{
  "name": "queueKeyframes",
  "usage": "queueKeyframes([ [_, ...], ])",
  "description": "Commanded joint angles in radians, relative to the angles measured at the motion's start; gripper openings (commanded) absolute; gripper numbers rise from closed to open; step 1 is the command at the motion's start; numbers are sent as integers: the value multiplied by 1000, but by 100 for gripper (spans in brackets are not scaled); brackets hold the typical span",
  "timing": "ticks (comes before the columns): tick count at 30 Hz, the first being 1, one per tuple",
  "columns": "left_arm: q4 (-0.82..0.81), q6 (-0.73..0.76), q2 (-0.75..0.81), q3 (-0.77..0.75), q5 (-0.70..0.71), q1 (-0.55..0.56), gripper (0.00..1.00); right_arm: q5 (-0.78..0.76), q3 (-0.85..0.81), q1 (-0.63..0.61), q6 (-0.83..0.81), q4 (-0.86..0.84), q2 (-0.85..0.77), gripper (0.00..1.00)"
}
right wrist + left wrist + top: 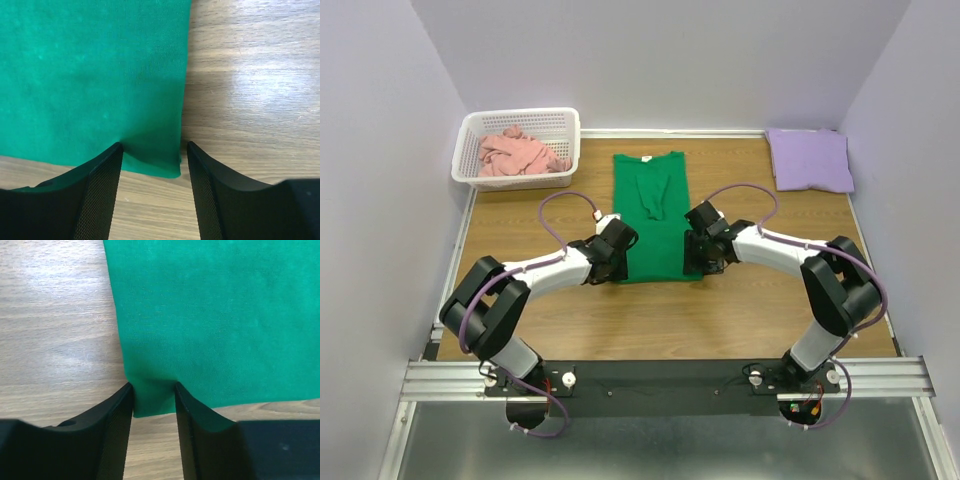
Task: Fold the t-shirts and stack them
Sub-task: Fold the tshirt
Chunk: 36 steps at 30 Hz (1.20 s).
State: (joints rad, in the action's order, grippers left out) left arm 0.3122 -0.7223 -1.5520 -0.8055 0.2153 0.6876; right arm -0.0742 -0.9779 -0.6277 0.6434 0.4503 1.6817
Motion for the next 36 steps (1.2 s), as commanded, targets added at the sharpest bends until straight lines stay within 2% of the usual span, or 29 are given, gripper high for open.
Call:
queueKeyframes([
  [1,47,1,-57,34,-4,12,42,-90,1,-24,48,74,56,61],
  [3,50,3,-54,34,-4,13,34,-114,10,-32,65,103,67,59],
  [5,53,3,-49,38,-2,12,33,-128,25,-33,74,120,65,59],
  [6,53,4,-46,40,-2,12,28,-136,30,-35,81,131,64,59],
  [8,59,6,-46,40,1,13,27,-145,33,-38,82,145,58,59],
  [11,65,11,-51,35,-1,12,21,-151,18,-38,85,189,49,59],
  [26,88,8,-36,32,-30,15,19,-128,-27,-64,87,248,90,59],
  [28,88,1,-28,38,-39,15,12,-131,-18,-67,94,248,104,54],
  [32,96,0,-17,48,-50,16,11,-133,14,-73,105,238,153,44],
  [36,99,0,-8,55,-62,21,6,-124,76,-82,102,208,182,27],
])
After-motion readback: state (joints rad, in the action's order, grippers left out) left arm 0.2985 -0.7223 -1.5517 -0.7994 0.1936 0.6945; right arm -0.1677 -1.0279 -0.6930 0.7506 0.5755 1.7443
